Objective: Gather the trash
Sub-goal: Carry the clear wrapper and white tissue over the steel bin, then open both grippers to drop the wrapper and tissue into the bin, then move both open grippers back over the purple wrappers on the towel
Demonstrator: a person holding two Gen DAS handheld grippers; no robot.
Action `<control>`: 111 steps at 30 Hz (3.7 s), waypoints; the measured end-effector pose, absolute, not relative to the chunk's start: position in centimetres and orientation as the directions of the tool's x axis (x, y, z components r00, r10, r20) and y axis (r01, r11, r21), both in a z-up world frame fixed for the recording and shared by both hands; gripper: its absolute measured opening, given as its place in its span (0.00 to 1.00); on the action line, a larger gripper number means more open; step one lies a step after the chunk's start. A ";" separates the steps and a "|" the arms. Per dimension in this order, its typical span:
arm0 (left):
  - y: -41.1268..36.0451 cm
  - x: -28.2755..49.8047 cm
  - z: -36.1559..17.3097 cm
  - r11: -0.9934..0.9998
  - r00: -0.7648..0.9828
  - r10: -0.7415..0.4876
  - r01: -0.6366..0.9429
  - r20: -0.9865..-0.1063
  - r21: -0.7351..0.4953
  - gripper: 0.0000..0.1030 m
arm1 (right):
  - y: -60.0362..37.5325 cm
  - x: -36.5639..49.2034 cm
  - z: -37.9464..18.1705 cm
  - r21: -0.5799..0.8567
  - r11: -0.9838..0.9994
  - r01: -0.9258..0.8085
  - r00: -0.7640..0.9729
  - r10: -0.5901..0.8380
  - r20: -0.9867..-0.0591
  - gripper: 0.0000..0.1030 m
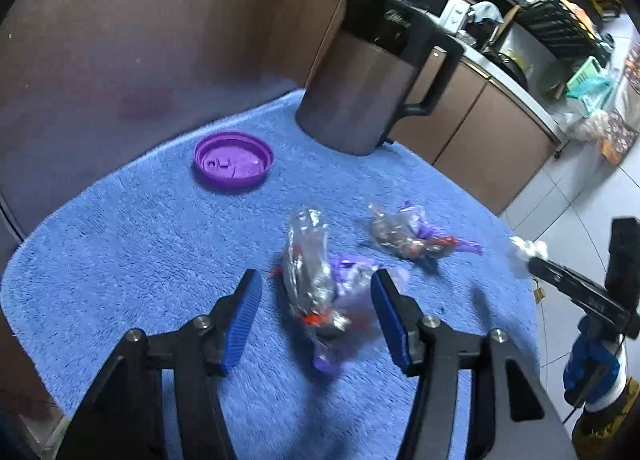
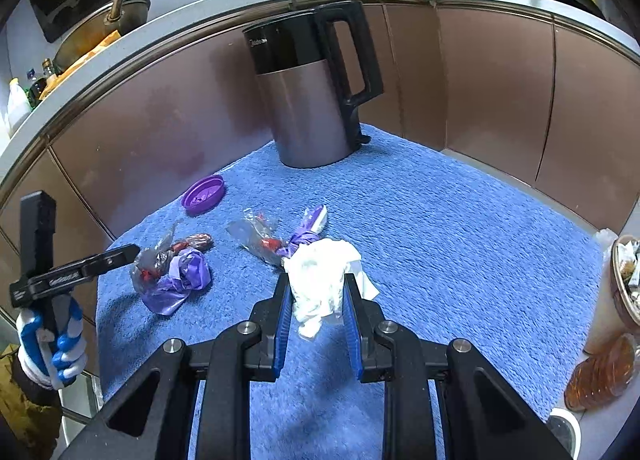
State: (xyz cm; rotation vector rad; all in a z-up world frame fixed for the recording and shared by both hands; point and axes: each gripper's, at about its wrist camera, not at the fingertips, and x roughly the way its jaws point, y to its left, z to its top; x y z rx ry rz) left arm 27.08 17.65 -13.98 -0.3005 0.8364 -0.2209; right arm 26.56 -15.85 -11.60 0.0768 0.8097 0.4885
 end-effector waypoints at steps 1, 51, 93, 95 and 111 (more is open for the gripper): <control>17.8 27.8 -14.5 0.932 0.634 -0.317 0.070 -0.705 -0.356 0.53 | -16.0 26.6 -11.7 0.251 0.889 -0.384 0.585 0.445 -0.678 0.22; -13.1 9.7 -5.9 0.858 0.746 -0.340 0.495 -0.572 0.136 0.05 | -34.2 8.2 -9.9 0.255 0.961 -0.106 0.732 0.249 -0.634 0.22; -36.8 16.9 -21.4 0.600 0.177 -0.482 0.780 -0.858 -0.176 0.08 | -48.3 8.6 -29.2 0.293 0.916 0.274 0.506 0.122 -0.854 0.48; -36.9 17.1 -21.2 0.599 0.163 -0.493 0.776 -0.855 -0.197 0.09 | -48.4 8.7 -29.4 0.283 0.918 0.279 0.499 0.113 -0.859 0.54; -34.8 15.4 -17.1 0.594 0.217 -0.552 0.780 -0.805 -0.196 0.40 | -47.8 6.9 -25.3 0.232 0.925 0.303 0.542 0.033 -0.840 0.58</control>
